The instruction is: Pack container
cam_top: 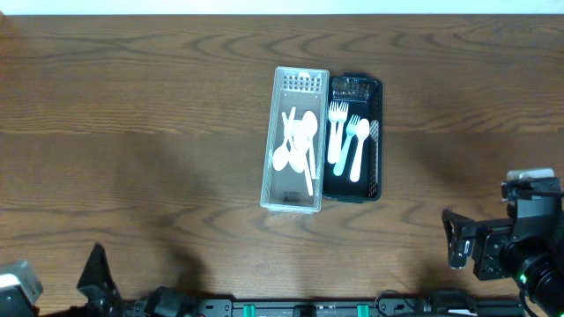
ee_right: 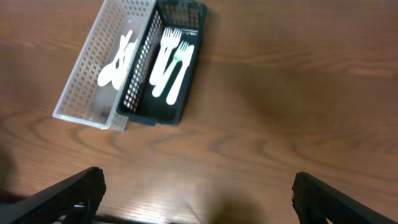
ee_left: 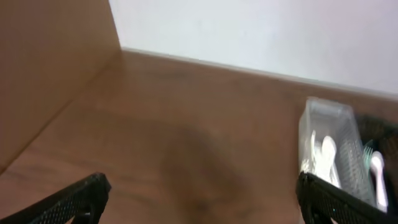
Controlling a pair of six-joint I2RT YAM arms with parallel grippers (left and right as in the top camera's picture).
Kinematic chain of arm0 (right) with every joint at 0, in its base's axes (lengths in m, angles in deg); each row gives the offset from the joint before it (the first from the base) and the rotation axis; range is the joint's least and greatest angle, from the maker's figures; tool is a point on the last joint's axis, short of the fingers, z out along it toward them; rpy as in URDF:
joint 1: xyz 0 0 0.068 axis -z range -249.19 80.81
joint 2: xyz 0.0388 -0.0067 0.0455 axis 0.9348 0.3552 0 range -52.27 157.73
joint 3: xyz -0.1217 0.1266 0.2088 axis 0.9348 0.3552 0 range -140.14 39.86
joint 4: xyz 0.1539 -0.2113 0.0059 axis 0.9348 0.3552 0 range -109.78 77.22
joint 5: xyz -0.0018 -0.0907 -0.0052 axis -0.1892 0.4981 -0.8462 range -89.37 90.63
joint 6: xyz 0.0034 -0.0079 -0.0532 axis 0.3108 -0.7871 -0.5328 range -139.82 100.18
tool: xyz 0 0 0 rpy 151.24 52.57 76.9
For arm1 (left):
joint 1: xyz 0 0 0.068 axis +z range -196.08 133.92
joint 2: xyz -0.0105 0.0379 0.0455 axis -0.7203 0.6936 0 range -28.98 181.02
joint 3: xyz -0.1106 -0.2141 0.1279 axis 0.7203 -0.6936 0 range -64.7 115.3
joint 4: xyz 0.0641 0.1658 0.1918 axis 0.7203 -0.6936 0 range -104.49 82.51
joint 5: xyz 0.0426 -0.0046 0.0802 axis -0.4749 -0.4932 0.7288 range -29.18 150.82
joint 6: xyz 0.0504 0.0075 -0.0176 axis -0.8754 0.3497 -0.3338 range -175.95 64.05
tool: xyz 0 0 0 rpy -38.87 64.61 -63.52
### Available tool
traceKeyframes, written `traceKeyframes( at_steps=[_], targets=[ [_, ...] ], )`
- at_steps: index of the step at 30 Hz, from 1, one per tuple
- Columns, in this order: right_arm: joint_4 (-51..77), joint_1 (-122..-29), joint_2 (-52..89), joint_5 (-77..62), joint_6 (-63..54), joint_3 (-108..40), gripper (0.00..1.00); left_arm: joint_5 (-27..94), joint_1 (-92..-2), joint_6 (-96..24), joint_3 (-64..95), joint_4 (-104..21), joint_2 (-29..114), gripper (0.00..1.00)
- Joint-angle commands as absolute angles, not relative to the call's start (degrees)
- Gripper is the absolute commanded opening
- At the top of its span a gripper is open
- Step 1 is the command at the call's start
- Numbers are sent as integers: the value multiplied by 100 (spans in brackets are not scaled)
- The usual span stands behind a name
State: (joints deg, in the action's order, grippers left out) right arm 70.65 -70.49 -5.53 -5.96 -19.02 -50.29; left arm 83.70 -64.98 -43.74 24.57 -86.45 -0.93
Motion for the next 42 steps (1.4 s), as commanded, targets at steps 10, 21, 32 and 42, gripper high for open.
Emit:
traceKeyframes(
  at_steps=[10, 21, 32, 42],
  targets=[
    [7113, -7023, -551, -561, -1948, -5044, 99, 8424, -5757, -4359, -1978, -4800, -1931, 98],
    [7113, -7023, -551, -561, -1948, -5044, 99, 8424, -5534, -4361, -4579, -2702, -2125, 98],
    [7113, -7023, -551, -561, -1948, -5044, 99, 8424, -5147, -4361, -5239, -2341, -2235, 98],
    [7113, -7023, -551, -561, -1948, -5044, 99, 8420, -5090, -4247, -5853, -2234, -2888, 98]
  ],
)
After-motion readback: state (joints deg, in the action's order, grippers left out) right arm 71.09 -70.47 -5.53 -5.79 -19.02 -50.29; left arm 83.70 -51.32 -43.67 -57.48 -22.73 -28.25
